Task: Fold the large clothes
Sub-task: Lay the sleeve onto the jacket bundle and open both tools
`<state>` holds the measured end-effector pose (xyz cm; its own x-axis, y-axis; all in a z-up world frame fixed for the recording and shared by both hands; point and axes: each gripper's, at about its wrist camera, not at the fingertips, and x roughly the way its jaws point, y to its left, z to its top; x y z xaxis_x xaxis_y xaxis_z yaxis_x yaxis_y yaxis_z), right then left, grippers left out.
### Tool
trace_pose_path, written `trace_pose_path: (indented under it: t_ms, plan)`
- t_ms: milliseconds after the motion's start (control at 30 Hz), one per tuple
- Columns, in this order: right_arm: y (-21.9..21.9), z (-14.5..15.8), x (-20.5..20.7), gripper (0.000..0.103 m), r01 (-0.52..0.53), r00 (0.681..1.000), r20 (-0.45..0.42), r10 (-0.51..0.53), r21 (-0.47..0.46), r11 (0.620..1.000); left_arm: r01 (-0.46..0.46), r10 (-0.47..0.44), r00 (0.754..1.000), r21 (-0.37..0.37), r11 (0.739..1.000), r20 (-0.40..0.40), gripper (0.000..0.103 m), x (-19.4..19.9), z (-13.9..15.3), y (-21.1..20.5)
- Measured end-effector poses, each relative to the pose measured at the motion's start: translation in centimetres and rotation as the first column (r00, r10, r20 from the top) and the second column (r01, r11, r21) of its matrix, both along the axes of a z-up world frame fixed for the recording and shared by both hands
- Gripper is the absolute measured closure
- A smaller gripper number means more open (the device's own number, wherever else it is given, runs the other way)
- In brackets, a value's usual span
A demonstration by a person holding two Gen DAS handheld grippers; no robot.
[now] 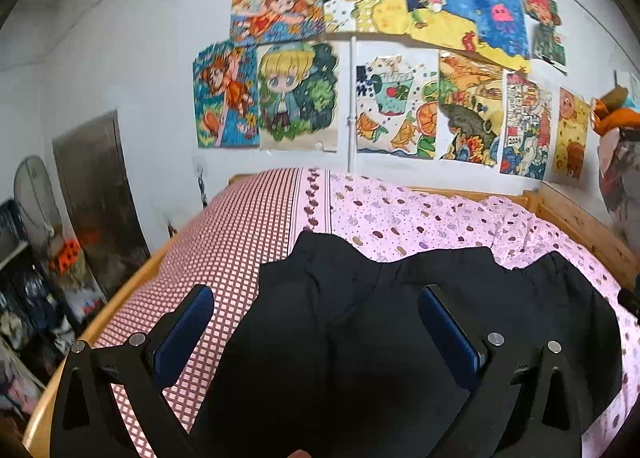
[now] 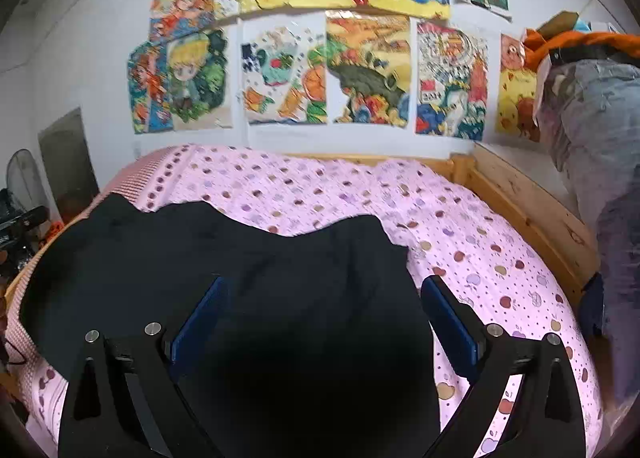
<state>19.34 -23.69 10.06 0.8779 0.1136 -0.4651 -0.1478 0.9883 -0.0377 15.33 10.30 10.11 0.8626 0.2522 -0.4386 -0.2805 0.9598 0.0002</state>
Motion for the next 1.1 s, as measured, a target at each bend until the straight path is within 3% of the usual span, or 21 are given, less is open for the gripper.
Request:
trace_pose_path:
  t_ms: [167, 600, 1100]
  plan:
    - [0.3, 0.8, -1.5, 0.008, 0.001, 0.999, 0.045, -0.001, 0.016, 1.000, -0.004, 0.003, 0.999, 0.033, 0.999, 0.039, 0.000, -1.8, 1.0, -1.1]
    - [0.3, 2.8, -6.4, 0.007, -0.021, 0.986, 0.168, 0.012, 0.051, 0.998, 0.032, -0.034, 0.996, 0.029, 0.999, 0.084, 0.000, -6.1, 2.9, -3.2]
    - [2.3, 4.3, -11.1, 0.002, -0.075, 0.974, 0.219, 0.055, 0.085, 0.994, 0.075, -0.082, 0.987, 0.056, 0.996, 0.139, 0.000, -10.5, 4.5, -5.1]
